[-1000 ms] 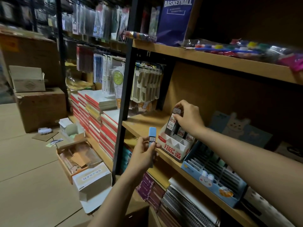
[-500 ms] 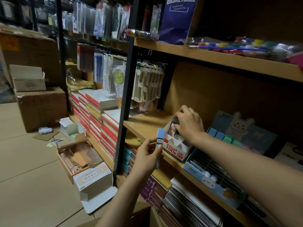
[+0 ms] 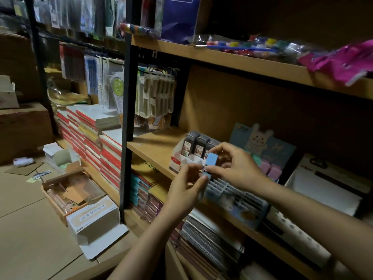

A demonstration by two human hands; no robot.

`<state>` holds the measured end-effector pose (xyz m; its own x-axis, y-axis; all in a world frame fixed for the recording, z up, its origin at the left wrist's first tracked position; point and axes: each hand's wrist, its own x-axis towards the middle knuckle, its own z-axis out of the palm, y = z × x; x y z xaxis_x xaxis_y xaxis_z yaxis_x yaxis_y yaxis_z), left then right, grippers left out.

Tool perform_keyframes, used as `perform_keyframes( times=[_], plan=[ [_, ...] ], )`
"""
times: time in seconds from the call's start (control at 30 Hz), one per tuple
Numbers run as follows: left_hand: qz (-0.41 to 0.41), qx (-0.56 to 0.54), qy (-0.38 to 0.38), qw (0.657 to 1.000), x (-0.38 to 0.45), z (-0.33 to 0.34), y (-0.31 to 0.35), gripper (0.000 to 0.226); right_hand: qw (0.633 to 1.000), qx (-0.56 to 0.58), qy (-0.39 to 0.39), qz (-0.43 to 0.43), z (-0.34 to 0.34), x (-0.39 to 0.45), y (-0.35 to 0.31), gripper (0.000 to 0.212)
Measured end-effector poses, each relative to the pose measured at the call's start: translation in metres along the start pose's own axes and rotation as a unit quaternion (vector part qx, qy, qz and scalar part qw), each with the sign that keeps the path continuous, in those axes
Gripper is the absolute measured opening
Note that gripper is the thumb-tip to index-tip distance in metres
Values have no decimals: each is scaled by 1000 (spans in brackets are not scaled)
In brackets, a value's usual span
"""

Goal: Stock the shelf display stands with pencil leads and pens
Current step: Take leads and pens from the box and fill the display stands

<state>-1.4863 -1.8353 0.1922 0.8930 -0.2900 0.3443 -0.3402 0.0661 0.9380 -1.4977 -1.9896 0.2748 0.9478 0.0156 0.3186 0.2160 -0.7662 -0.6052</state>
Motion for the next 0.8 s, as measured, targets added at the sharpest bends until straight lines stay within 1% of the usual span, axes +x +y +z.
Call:
perform_keyframes(
  times=[0.03, 0.07, 0.1, 0.13, 0.2, 0.23, 0.33, 0.4, 0.53, 0.7, 0.8],
  plan=[
    [33, 80, -2, 996, 0, 3, -4, 28, 1000, -14, 14, 2, -11, 1, 4, 33],
    [76, 182, -6, 980, -1, 5, -8, 33, 999, -24, 37, 7, -24, 3, 8, 33],
    [120, 277, -18, 953, -2, 7, -13, 40, 997, -32, 64, 14, -37, 6, 12, 34],
    [149, 345, -37, 926, -3, 9, -18, 46, 994, -48, 93, 19, -49, 10, 16, 33],
    [150, 423, -87, 889, -5, 12, -28, 55, 985, -98, 138, 15, -67, 16, 24, 30],
    [146, 449, -108, 875, -6, 12, -34, 56, 982, -122, 147, 12, -71, 19, 27, 27],
    [151, 511, -128, 837, -11, 16, -48, 58, 976, -173, 129, 12, -67, 27, 33, 24],
    [150, 521, -125, 831, -13, 16, -51, 60, 973, -201, 114, 7, -59, 32, 37, 22],
    [152, 496, -125, 846, -14, 12, -56, 61, 965, -233, 114, 33, -47, 39, 45, 23],
    [159, 473, -121, 858, -13, 12, -59, 60, 961, -244, 129, 26, -34, 45, 53, 23],
    [160, 458, -117, 867, -12, 13, -60, 58, 957, -260, 125, 27, -27, 47, 54, 23]
  ],
)
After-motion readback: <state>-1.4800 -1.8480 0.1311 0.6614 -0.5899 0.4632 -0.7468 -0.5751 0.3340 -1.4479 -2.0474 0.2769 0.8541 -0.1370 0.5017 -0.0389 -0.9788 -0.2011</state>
